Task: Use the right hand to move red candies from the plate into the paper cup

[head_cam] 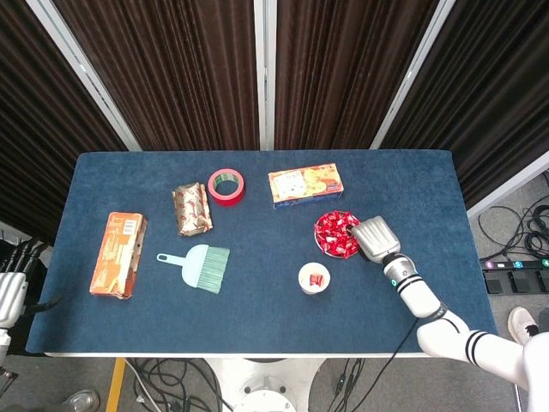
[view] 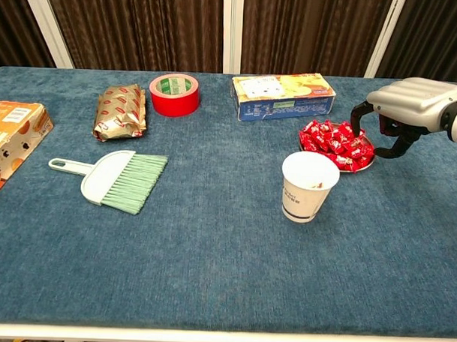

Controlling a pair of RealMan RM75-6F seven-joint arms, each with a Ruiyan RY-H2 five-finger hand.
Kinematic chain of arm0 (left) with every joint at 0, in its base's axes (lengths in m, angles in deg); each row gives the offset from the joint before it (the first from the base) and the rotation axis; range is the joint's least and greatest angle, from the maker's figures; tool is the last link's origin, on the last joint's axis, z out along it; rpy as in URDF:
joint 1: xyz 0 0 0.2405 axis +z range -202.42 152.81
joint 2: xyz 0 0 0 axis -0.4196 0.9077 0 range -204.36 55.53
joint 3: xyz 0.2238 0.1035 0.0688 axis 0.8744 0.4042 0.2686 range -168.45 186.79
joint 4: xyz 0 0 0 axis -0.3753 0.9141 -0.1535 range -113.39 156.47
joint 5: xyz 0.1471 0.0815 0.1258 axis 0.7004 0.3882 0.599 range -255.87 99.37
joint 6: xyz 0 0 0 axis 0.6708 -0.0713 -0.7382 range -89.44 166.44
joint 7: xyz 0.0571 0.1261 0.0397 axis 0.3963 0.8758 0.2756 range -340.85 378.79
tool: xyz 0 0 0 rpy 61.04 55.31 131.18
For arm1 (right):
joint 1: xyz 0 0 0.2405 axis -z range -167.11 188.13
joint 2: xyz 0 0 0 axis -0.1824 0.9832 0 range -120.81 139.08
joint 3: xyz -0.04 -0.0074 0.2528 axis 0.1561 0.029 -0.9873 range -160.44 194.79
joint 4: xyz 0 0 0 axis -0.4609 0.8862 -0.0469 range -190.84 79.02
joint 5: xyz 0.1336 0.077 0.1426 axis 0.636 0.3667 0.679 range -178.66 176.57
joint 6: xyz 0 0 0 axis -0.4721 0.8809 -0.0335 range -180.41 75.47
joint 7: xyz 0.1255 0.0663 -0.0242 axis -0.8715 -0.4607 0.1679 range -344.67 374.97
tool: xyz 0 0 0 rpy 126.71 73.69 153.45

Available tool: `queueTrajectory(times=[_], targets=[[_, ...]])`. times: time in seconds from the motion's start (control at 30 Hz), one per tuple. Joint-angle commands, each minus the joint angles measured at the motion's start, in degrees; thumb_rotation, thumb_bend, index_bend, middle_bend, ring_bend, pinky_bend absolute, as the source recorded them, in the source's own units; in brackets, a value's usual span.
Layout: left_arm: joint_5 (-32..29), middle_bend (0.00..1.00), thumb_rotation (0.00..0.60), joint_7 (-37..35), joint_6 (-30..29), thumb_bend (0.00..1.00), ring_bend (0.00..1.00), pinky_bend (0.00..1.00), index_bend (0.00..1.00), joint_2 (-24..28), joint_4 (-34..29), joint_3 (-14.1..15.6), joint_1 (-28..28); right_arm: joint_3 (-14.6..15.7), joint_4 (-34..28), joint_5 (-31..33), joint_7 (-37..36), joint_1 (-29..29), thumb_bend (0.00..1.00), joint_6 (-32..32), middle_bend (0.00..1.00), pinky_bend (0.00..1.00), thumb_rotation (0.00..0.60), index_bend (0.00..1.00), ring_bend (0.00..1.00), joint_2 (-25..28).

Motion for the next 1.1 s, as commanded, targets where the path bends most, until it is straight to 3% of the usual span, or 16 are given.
queueTrajectory(times=[0.03, 0.77, 1.1], targets=[[0.02, 0.14, 0.600, -0.04, 0.02, 0.09, 0.05, 0.19, 0.14, -0.08, 0.13, 0.01, -0.01, 0.06, 0.46, 0.21, -0.05, 0.00, 0.28, -0.34, 1.00, 0.91, 0.600, 0.37, 1.00, -0.16], [-0.41, 0.14, 0.599, -2.22, 0.80, 0.09, 0.05, 0.19, 0.14, -0.45, 2.61, -0.27, -0.23, -0.30, 7.55, 0.39, -1.98, -1.69, 0.30, -3.87, 1.00, 0.91, 0.600, 0.44, 1.00, -5.06], [-0.60, 0.14, 0.599, -4.02, 1.27, 0.09, 0.05, 0.19, 0.14, -0.77, 4.04, -0.22, -0.15, -0.78, 10.32, -0.16, -3.22, -2.51, 0.30, -4.56, 1.00, 0.91, 0.600, 0.54, 1.00, -7.11]])
